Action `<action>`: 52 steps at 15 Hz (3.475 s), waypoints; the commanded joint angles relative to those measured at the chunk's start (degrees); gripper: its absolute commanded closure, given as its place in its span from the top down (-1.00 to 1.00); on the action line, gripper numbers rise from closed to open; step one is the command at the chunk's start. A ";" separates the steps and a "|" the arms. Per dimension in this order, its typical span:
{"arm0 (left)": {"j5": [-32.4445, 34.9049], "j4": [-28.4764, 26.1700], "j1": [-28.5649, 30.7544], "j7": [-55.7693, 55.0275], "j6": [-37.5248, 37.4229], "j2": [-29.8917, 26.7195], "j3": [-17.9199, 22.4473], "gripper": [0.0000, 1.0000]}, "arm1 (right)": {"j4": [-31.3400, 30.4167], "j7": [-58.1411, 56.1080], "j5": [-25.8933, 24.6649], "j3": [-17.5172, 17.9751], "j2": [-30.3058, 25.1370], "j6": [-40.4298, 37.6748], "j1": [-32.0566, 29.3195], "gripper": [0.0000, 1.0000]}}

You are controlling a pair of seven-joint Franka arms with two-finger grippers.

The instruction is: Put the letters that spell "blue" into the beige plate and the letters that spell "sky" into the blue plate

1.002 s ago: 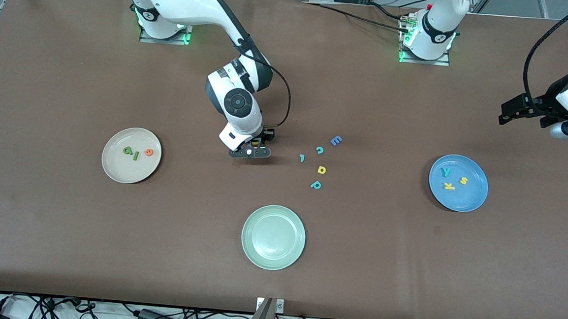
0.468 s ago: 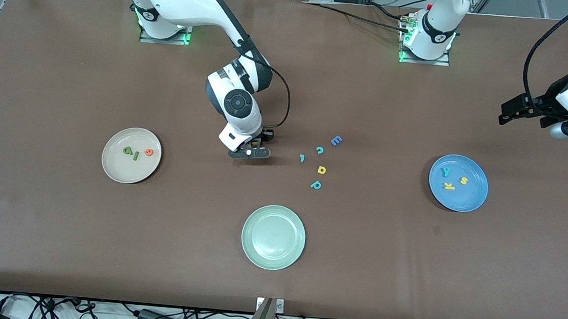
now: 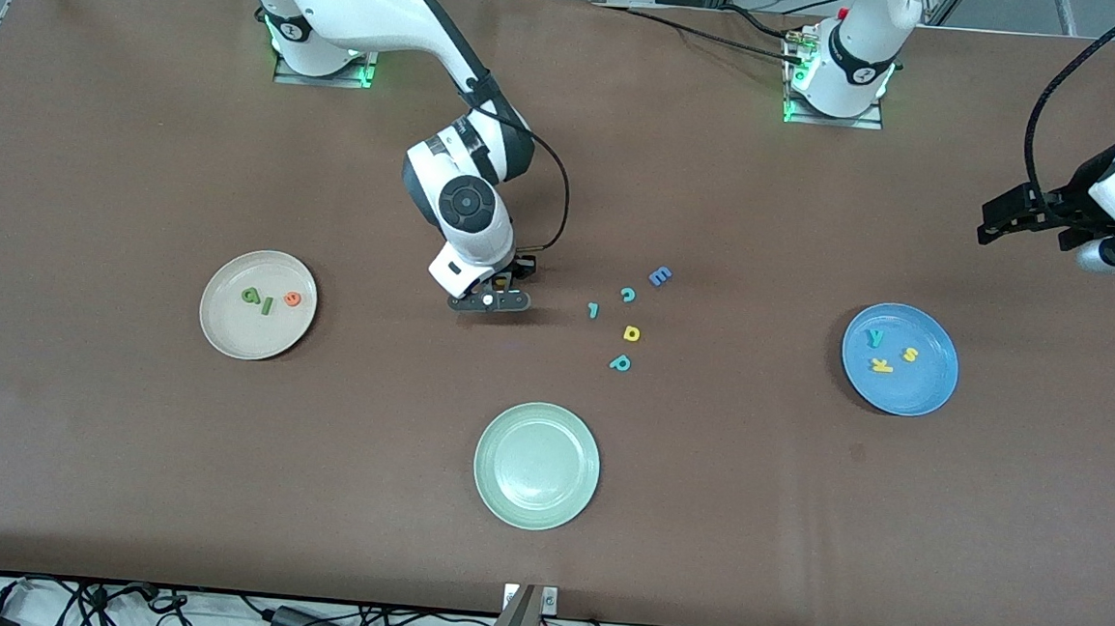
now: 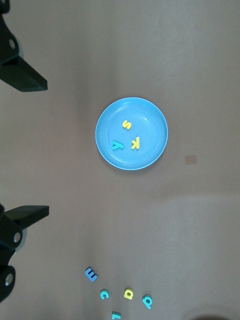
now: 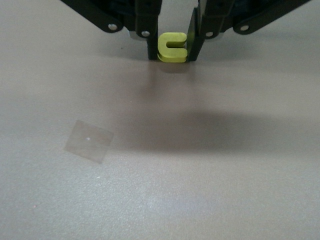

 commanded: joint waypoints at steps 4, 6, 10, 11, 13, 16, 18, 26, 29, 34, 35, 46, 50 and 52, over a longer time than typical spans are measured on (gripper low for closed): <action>0.33 1.11 0.61 -0.26 -1.15 1.09 -0.32 1.00 | 1.01 -0.87 -0.87 -3.05 -4.85 -6.38 -2.65 -0.71; 0.33 1.11 0.61 0.09 -1.23 1.09 -0.23 1.00 | 1.01 -5.06 -1.05 -7.35 -7.22 -11.12 -3.70 -0.72; 0.42 1.20 0.52 0.18 -1.23 1.09 -0.32 1.00 | 0.22 -21.13 -1.14 -11.76 -9.78 -20.53 -11.33 -0.72; 0.42 1.37 0.35 0.09 -1.23 1.01 -0.32 1.00 | 0.13 -25.44 -1.14 -11.94 -9.96 -22.38 -14.23 -0.72; 0.42 1.46 -0.01 0.18 -1.23 1.00 -0.32 1.00 | -0.22 -31.00 -1.22 -12.03 -9.96 -24.06 -18.54 -0.72; 0.42 1.46 -0.36 0.18 -0.53 1.09 -0.40 1.00 | -1.71 -37.15 -1.22 -11.94 -9.00 -22.75 -23.91 -0.71; 0.33 1.46 -0.45 0.18 0.08 1.27 -0.40 1.00 | -2.67 -39.45 -1.22 -11.94 -8.64 -22.31 -25.50 -0.70; -2.13 1.55 -0.45 0.18 2.46 2.32 -0.32 1.00 | -5.14 -38.49 -0.61 -11.94 -9.34 -20.02 -26.82 1.00; -2.31 1.55 -0.27 0.27 2.37 2.76 -0.40 1.00 | -2.00 -35.52 -0.52 -12.03 -11.27 -23.17 -26.73 1.00; -4.33 1.55 -0.01 1.32 1.84 2.15 -0.40 1.00 | 12.06 -31.46 -0.34 -14.83 -13.47 -38.02 -27.35 1.00; -4.50 1.55 0.60 2.80 1.84 2.15 -0.14 1.00 | 14.52 -31.54 -0.34 -16.06 -13.74 -40.22 -27.35 1.00; -4.95 2.78 2.54 4.49 2.46 2.85 0.48 1.00 | 27.63 -32.42 -0.52 -15.41 -20.59 -48.68 -33.56 1.00; -4.42 2.78 2.45 4.31 2.37 3.20 -0.14 1.00 | 27.29 -32.33 -2.61 -1.93 -24.02 -47.71 -46.24 1.00; -4.42 2.78 1.93 4.14 2.28 3.11 -0.40 1.00 | 26.77 -31.55 -7.53 -1.66 -24.37 -48.59 -44.67 1.00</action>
